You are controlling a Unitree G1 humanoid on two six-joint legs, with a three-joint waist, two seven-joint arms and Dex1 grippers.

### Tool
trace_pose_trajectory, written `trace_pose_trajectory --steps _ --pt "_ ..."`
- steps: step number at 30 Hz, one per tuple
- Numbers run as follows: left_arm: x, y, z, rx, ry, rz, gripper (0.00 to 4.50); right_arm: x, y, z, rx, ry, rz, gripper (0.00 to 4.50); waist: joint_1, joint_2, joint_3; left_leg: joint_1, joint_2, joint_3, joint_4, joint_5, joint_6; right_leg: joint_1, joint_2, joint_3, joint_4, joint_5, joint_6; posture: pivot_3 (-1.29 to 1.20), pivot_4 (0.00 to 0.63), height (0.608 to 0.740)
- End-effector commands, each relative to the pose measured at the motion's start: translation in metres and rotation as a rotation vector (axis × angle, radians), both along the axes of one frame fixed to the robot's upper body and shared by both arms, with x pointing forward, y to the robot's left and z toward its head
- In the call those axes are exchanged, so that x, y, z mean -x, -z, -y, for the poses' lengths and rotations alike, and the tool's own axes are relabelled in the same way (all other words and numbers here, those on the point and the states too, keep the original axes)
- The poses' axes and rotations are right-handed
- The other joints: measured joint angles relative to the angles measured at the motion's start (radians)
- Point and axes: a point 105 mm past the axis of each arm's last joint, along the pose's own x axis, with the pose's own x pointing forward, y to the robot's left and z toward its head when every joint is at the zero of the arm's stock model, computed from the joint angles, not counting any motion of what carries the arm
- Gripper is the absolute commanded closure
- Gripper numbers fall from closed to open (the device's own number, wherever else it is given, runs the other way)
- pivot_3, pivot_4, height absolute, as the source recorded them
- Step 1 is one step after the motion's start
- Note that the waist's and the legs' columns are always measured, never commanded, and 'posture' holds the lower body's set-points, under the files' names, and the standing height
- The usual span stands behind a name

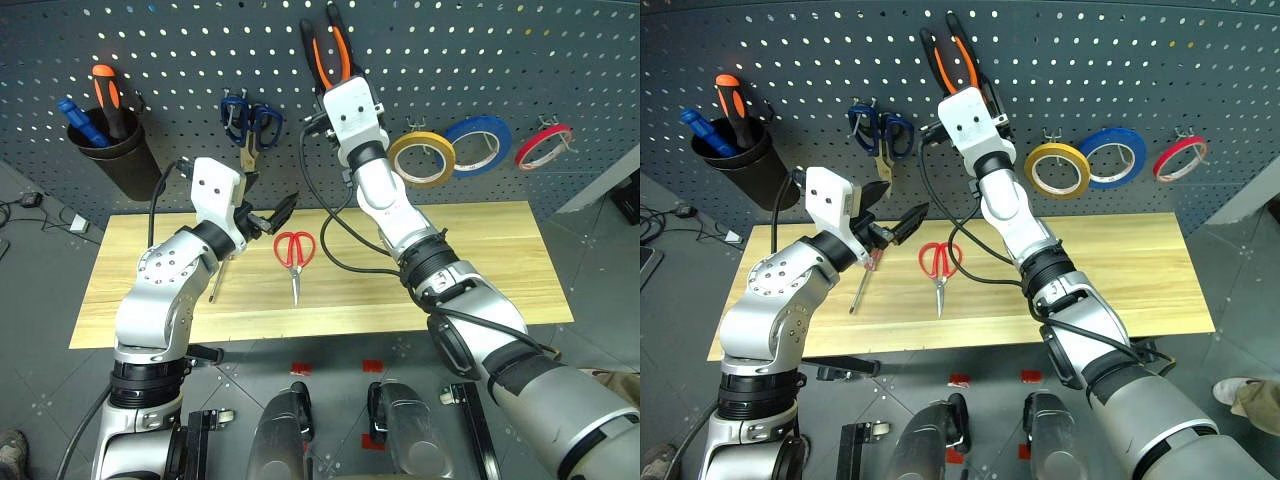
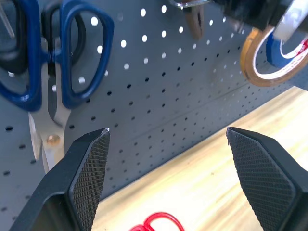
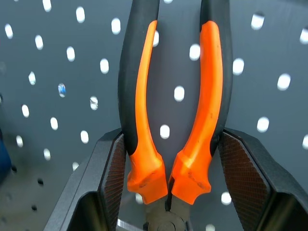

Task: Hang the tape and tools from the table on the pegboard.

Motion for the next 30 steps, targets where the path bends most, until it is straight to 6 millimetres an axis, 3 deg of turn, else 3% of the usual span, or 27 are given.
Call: trace_pose_trajectory --steps 1,7,13,18,21,25,30 --pt "-0.001 -0.007 0.003 -0.008 0.005 0.043 0.44 -0.003 -0.001 0.008 -0.059 0.029 -0.016 1.89 0.000 0.000 0.000 0.000 0.000 0.000 0.000 0.000 0.000 0.000 0.000 0.000 0.000 0.000 0.000 -0.09 0.307 0.740" --pt "-0.003 0.002 0.002 -0.012 -0.005 0.017 0.44 -0.012 0.026 0.010 -0.119 -0.011 -0.194 1.89 0.001 0.000 0.000 0.002 0.000 -0.001 0.001 0.000 0.000 0.002 0.000 0.000 0.001 0.000 0.000 -0.10 0.306 0.740" --pt "-0.006 0.010 0.000 0.006 -0.029 -0.015 0.44 -0.012 0.034 0.011 -0.142 -0.012 -0.252 0.02 0.002 0.000 0.000 0.003 0.000 -0.002 0.002 0.001 -0.001 0.004 0.000 -0.002 0.001 0.002 -0.002 -0.12 0.306 0.740" --pt "-0.005 0.026 0.001 0.044 -0.042 -0.085 0.01 -0.006 0.039 0.011 -0.141 -0.043 -0.281 0.00 0.002 0.000 0.000 0.001 0.000 -0.001 0.000 0.001 -0.001 0.001 0.000 -0.001 0.000 0.001 -0.002 -0.13 0.304 0.740" --pt "-0.004 0.046 0.001 0.053 -0.098 -0.163 0.01 0.005 0.050 0.011 -0.121 -0.121 -0.334 0.00 -0.001 0.000 0.000 0.001 0.000 -0.001 -0.001 0.001 -0.001 0.001 0.000 -0.001 -0.001 0.001 -0.001 -0.13 0.304 0.740" --pt "-0.001 0.087 -0.001 0.064 -0.224 -0.351 0.01 0.035 0.072 0.012 -0.055 -0.308 -0.429 0.00 0.001 0.000 0.000 0.000 0.000 -0.001 -0.002 0.000 -0.001 0.001 0.000 -0.001 -0.002 0.000 -0.001 -0.13 0.304 0.740" --pt "0.007 0.119 0.010 0.045 -0.302 -0.480 0.01 0.075 0.110 0.044 0.058 -0.420 -0.591 0.00 0.014 -0.001 0.000 0.000 0.000 -0.002 0.000 0.000 -0.001 0.002 0.000 -0.001 0.000 0.000 -0.001 -0.14 0.324 0.740"
